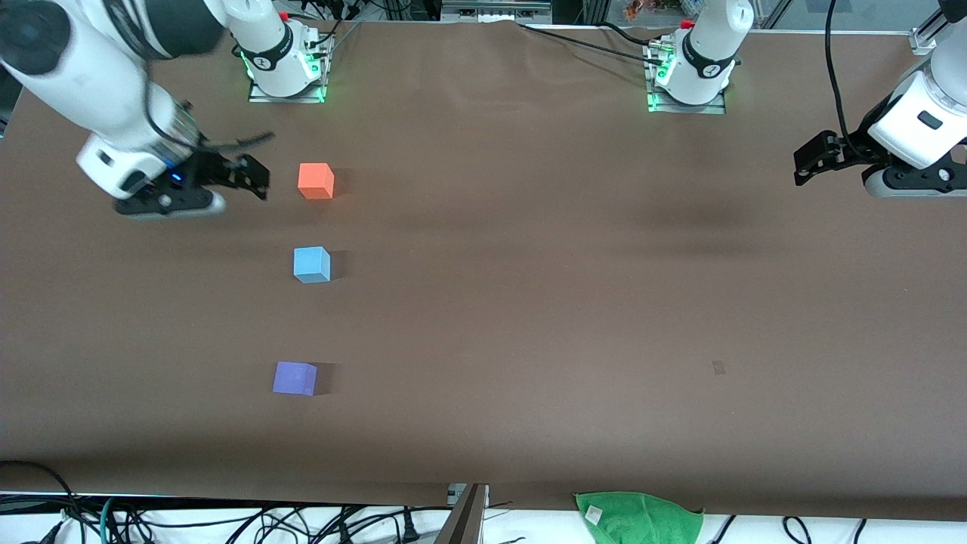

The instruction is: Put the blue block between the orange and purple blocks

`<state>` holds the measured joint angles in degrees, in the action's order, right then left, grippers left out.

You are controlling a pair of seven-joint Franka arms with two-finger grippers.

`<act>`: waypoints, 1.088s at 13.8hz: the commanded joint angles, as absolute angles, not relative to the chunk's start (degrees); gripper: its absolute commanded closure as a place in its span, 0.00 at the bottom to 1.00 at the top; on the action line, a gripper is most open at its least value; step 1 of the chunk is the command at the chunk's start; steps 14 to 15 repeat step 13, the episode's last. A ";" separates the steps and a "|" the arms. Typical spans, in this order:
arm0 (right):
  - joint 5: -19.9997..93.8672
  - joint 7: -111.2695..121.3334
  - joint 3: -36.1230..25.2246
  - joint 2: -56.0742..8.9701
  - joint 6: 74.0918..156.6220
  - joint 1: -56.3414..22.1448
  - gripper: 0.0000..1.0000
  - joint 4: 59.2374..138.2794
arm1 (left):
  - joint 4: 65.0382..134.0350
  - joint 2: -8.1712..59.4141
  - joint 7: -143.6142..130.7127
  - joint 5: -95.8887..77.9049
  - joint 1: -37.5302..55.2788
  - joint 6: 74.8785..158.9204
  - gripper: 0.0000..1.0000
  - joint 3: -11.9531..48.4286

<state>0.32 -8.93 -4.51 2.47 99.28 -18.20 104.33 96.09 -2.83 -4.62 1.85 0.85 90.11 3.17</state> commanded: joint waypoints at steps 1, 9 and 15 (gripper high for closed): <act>0.62 -7.65 -6.06 0.62 94.13 -18.02 0.00 97.48 | 94.22 -2.02 -3.43 1.32 0.97 88.95 0.00 3.08; 0.79 -5.27 -6.85 0.62 92.55 -18.02 0.00 94.39 | 94.22 -2.02 -3.34 1.32 0.97 88.86 0.00 3.08; 0.70 -4.84 -6.85 0.53 92.64 -17.93 0.00 94.39 | 94.22 -2.02 -3.43 1.32 0.97 88.77 0.00 3.08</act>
